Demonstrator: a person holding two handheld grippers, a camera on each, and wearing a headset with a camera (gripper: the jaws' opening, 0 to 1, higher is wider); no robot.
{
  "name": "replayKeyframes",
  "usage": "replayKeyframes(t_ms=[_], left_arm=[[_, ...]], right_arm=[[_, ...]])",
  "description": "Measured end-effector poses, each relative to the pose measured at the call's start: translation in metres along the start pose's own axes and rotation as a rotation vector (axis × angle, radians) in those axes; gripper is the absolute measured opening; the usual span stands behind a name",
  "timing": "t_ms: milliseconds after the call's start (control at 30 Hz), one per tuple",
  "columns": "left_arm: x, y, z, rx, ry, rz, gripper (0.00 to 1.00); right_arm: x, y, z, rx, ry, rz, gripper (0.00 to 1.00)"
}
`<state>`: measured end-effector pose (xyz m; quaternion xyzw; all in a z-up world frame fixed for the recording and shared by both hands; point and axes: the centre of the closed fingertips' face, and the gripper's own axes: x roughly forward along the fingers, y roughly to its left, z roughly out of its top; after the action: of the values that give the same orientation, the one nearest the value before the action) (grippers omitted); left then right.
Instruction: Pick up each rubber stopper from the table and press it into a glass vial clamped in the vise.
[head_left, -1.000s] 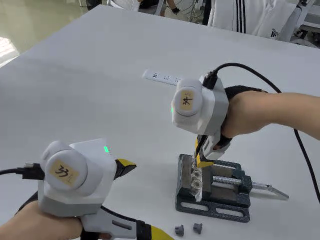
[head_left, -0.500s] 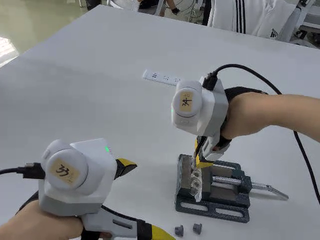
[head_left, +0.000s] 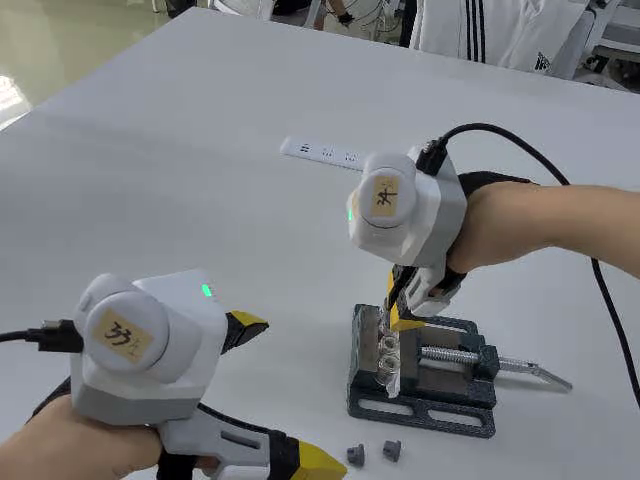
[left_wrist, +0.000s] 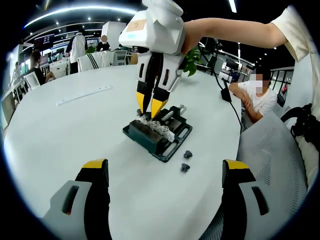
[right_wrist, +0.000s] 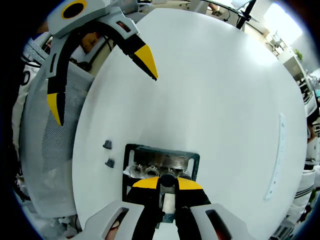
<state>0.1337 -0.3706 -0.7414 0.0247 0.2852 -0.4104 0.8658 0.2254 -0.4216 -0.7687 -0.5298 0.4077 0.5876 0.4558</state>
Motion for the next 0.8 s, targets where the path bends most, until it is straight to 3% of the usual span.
replayKeyframes(t_ms=[800], left_arm=[[0.0012,-0.0013,-0.0006,0.000,0.004,-0.005,0.93]], right_arm=[[-0.0015,0.0009,-0.0011,-0.014,-0.016,-0.002,0.09]])
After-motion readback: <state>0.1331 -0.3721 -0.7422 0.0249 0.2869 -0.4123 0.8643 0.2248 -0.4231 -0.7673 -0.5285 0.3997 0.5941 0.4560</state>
